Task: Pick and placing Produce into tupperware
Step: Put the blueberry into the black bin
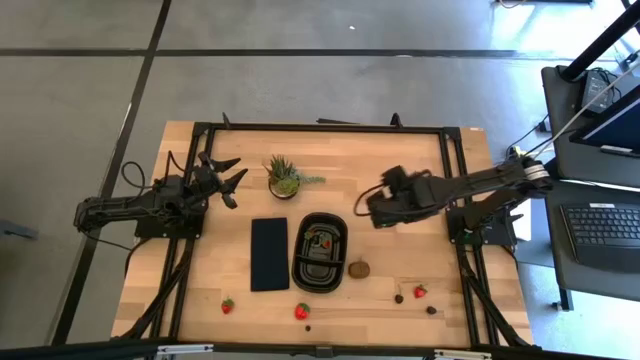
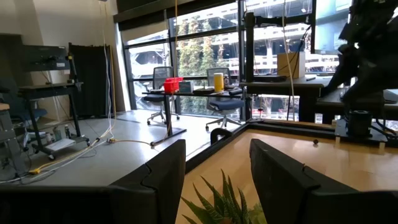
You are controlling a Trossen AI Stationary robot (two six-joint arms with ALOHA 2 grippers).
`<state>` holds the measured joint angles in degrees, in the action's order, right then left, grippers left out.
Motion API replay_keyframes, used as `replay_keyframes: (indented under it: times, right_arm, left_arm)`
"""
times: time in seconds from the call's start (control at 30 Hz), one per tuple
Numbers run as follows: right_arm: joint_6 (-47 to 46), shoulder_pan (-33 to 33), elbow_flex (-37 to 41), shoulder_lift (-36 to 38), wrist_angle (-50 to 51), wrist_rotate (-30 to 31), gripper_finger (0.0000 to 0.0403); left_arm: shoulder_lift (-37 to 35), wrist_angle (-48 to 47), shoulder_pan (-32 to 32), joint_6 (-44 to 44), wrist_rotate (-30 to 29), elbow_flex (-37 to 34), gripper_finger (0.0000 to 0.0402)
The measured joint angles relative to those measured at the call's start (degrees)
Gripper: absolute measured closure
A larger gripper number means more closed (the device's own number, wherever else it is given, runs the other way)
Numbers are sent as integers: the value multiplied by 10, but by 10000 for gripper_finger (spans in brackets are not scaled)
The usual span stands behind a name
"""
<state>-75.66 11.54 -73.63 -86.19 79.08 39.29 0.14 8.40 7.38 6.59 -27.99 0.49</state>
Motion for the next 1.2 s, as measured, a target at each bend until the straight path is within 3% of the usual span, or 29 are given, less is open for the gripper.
replay_keyframes:
  times: [0.2, 0.43, 0.6, 0.83, 1.2]
  right_arm:
    - [-186, 0, 139, 31, 18, -19, 72]
    - [-363, -2, 283, 36, -1, -102, 72]
    - [-376, -10, 338, 36, -75, -158, 72]
    - [-349, -31, 345, 36, -119, -111, 72]
    - [-348, -89, 345, 36, -125, -90, 72]
  left_arm:
    - [0, 0, 0, 0, 0, 0, 230]
    - [0, 0, 0, 0, 0, 0, 230]
    - [0, 0, 0, 0, 0, 0, 230]
    - [0, 2, 0, 0, 0, 0, 230]
    - [0, 2, 0, 0, 0, 0, 230]
